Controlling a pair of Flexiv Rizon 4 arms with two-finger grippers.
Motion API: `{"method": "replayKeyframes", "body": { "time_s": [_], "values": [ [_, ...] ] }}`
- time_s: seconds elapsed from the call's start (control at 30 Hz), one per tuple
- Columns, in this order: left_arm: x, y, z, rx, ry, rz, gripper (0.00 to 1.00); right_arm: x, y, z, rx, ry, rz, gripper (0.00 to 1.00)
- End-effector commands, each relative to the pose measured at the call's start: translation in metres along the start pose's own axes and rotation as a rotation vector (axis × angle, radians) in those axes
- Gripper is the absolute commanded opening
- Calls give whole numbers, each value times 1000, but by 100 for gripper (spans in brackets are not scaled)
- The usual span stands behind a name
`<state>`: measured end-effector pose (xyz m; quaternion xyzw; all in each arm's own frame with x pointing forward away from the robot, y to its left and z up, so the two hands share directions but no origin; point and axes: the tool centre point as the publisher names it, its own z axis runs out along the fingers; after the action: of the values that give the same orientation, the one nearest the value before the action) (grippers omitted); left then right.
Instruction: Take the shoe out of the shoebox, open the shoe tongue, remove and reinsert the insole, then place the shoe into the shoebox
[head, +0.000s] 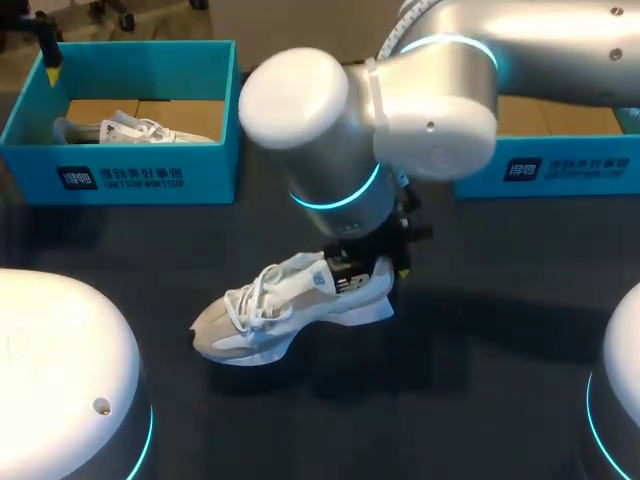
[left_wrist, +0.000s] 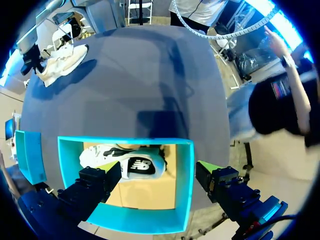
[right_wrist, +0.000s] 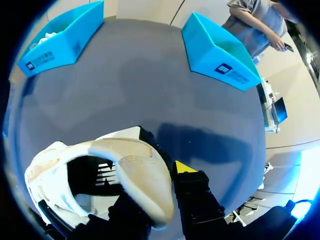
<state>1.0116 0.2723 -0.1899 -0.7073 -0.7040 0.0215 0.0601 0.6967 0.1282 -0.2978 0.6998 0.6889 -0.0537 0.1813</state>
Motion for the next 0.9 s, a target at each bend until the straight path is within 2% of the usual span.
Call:
{"method": "replayKeyframes", "body": {
  "time_s": [0.03, 0.33, 0.47, 0.67, 0.7, 0.73, 0.77, 0.8, 0.83, 0.87, 0.9],
  "values": [
    [0, -1, 0, -3, 1, 0, 100, 15, -2, 16, 1, -8, 553, 0],
    [0, -1, 0, -3, 1, 0, 100, 27, 2, 51, -7, -21, 614, 0],
    [0, -1, 0, -3, 1, 0, 100, 30, 0, 71, 30, -50, 619, 0],
    [0, -1, 0, -3, 1, 0, 100, 31, 0, 81, 37, -54, 633, 0],
    [0, -1, 0, -3, 1, 0, 100, 31, 0, 82, 37, -54, 635, 2],
    [0, -1, 0, -3, 1, 0, 100, 31, 1, 82, 38, -57, 639, 8],
    [0, -1, 0, -3, 1, 0, 100, 30, 1, 82, 42, -56, 647, 19],
    [0, -1, 0, -3, 1, 0, 100, 29, 1, 81, 40, -49, 650, 36],
    [0, -1, 0, -3, 1, 0, 100, 28, 2, 79, 39, -55, 648, 89],
    [0, -1, 0, -3, 1, 0, 100, 27, 2, 77, 38, -56, 651, 100],
    [0, -1, 0, -3, 1, 0, 100, 26, 2, 73, 35, -53, 659, 100]
  ]
}}
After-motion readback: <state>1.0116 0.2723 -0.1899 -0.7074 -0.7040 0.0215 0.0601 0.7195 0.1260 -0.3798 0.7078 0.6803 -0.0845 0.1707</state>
